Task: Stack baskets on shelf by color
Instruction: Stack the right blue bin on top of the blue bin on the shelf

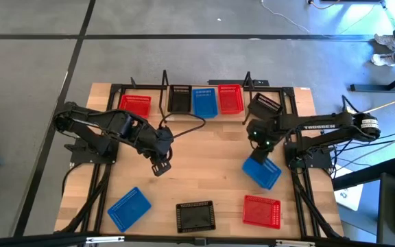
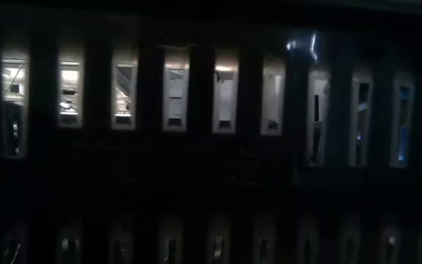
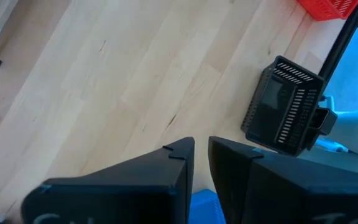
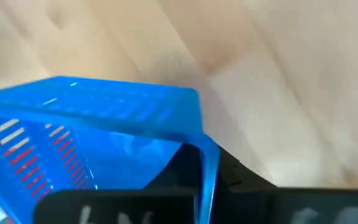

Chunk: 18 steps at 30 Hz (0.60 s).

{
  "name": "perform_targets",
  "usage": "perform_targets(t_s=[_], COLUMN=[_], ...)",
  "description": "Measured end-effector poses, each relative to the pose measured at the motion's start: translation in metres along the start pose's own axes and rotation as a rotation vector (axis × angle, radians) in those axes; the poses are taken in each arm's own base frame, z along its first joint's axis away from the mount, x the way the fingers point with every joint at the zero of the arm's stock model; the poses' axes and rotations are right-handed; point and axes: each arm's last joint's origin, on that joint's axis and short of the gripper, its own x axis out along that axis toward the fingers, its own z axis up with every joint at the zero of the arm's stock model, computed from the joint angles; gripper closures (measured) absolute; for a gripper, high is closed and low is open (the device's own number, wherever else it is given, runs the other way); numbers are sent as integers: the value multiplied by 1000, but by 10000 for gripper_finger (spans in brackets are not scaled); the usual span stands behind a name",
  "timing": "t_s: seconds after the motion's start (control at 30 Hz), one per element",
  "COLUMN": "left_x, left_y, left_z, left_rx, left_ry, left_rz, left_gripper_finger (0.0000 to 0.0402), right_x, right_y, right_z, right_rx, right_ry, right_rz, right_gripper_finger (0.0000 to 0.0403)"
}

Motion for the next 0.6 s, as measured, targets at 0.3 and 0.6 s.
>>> perform_targets(t_s=[0.3, 0.6], left_x=[0, 1], left_y=[0, 2], left_z=[0, 4], left_rx=[99, 223], left_ry=[-13, -107], left_rz=[12, 122], left_gripper_finger=[363, 363], right_x=[-80, -132], right_y=[45, 75], right_z=[32, 59], right_rx=[-97, -206], right_ry=[-317, -519], right_rz=[-59, -191], right_gripper_finger=[402, 403])
